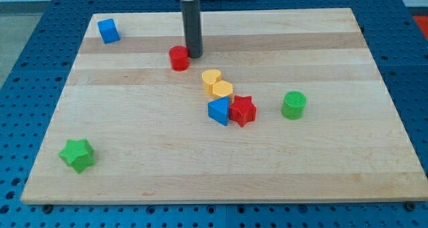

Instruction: Slide the red circle to the center left

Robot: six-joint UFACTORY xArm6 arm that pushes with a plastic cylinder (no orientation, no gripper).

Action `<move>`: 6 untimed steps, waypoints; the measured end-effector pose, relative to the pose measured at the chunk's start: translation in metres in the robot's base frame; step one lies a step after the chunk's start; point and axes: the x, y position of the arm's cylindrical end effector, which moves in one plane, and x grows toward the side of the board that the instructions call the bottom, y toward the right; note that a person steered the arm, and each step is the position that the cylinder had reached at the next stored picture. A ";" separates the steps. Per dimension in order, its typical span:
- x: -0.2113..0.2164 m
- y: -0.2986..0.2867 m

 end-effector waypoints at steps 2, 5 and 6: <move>0.049 -0.055; 0.051 -0.051; 0.051 -0.086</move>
